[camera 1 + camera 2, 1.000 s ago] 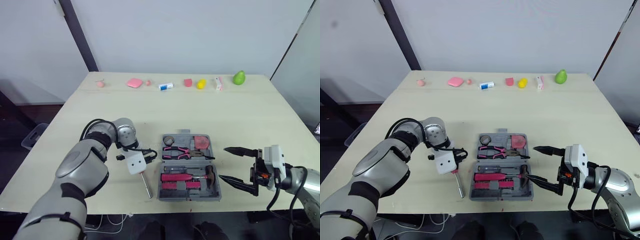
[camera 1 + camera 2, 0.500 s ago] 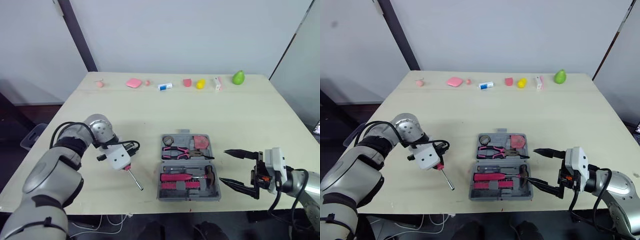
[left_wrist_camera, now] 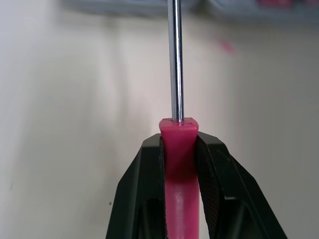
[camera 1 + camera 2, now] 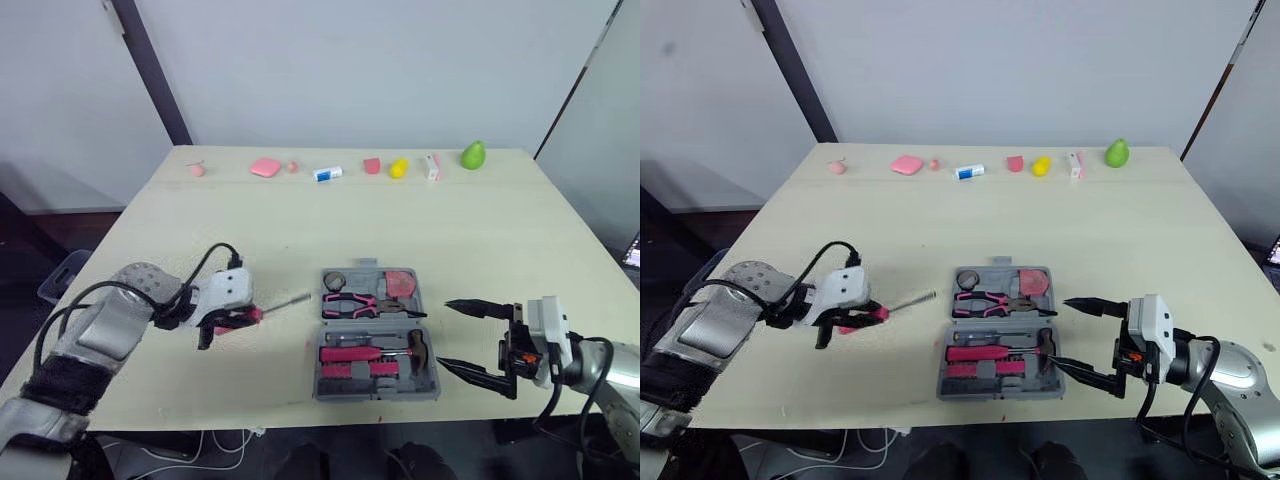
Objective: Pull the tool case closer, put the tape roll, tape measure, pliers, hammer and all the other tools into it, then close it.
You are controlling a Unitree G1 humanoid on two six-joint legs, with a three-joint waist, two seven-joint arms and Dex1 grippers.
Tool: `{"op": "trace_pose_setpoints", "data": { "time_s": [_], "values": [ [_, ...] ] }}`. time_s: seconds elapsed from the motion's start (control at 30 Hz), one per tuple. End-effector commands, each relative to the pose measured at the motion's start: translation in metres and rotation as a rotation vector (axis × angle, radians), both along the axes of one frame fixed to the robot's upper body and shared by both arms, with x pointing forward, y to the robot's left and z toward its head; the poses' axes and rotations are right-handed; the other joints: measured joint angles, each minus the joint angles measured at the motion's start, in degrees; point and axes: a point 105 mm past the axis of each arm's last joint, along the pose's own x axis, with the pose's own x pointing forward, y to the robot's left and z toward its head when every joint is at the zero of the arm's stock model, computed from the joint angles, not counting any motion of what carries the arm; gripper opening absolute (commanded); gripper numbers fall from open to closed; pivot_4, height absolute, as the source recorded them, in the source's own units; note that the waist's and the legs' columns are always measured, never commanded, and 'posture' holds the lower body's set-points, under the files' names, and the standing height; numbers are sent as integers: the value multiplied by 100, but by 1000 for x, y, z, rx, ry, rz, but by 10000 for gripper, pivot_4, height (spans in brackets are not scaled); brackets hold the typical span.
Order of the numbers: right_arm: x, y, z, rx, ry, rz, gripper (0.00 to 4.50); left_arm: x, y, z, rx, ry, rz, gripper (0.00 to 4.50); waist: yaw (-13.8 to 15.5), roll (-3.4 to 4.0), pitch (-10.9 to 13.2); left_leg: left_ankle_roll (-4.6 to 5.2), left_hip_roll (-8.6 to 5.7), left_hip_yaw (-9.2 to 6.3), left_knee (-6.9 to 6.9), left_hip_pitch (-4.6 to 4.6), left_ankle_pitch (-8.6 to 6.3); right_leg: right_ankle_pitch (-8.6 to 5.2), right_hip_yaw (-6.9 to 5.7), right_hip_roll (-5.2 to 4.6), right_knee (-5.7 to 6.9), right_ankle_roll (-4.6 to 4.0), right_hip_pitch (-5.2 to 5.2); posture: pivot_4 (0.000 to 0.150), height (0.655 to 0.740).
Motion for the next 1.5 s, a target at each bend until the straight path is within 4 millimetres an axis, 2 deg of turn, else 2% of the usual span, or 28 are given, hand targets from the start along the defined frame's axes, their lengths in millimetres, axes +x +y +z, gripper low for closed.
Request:
{"op": "trace_pose_setpoints", "data": {
  "time_s": [0.03, 0.27, 0.43, 0.53, 0.67, 0.87, 0.93, 0.97, 1.17, 1.43, 1.5],
  "values": [
    [1, 0, 7, 17, -30, 11, 45000, -3, 0, 14, -117, 38, 226, 4061, -7, 0, 0, 0, -4, 0, 0, 0, 0, 0, 1, 1, 0, 0, 0, 1500, 7400],
    [6, -3, 10, 20, -43, 15, 45000, -12, -15, 2, -307, 177, 604, 4061, 5, -2, -1, 0, -9, -4, 1, 0, 0, 1, 2, 5, 1, 0, 1, 1500, 7400],
    [7, -5, 10, 15, -46, 9, 45000, -12, -9, -11, -391, 171, 841, 4061, -23, -4, -2, -1, -11, -7, 2, 1, 0, 2, 3, 5, 2, -2, 1, 1500, 7400],
    [7, -5, 10, 15, -48, 7, 45000, -16, -6, -22, -385, 162, 914, 4061, -28, -2, -3, -2, -9, -6, 0, 6, 1, 2, 7, 6, 6, -3, 1, 1500, 7400],
    [8, -5, 11, 17, -52, 7, 45000, -14, 11, -26, -312, 135, 1004, 4061, 5, -3, -3, -3, -12, -5, 1, 8, 1, 3, 7, -1, 8, -3, 1, 1500, 7400],
    [9, 0, 15, 13, -62, 22, 45000, -14, 11, -38, -294, 169, 997, 4061, -1, -3, -3, -4, -16, -1, 0, 8, 2, 3, 7, -12, 7, -3, 1, 1500, 7400],
    [9, 1, 15, 15, -63, 24, 45000, -13, 9, -41, -308, 181, 997, 14206, 2, -3, -3, -4, -16, -1, 0, 8, 2, 3, 6, -15, 8, -3, 1, 1500, 7400],
    [9, 1, 15, 15, -62, 24, 45000, -11, 8, -41, -312, 180, 995, 16477, 4, -3, -3, -4, -17, -2, 0, 8, 2, 3, 6, -15, 8, -3, 1, 1500, 7400],
    [9, 1, 15, 14, -61, 23, 45000, -3, 7, -39, -332, 137, 998, 44850, -1, -3, -3, -4, -18, -2, 0, 7, 2, 3, 5, -16, 8, -3, 1, 1500, 7400],
    [8, -1, 14, 11, -59, 17, 45000, -11, 1, -51, -347, -7, 961, 44850, -11, -3, -4, -4, -13, 1, -5, 8, 2, 3, 4, -30, 7, -2, 1, 1500, 7400],
    [7, -1, 14, 11, -58, 16, 45000, -11, -4, -51, -400, -61, 952, 44850, -4, -3, -4, -4, -15, 3, -5, 9, 2, 4, 2, -44, 7, -2, 1, 1500, 7400]
  ]
}}
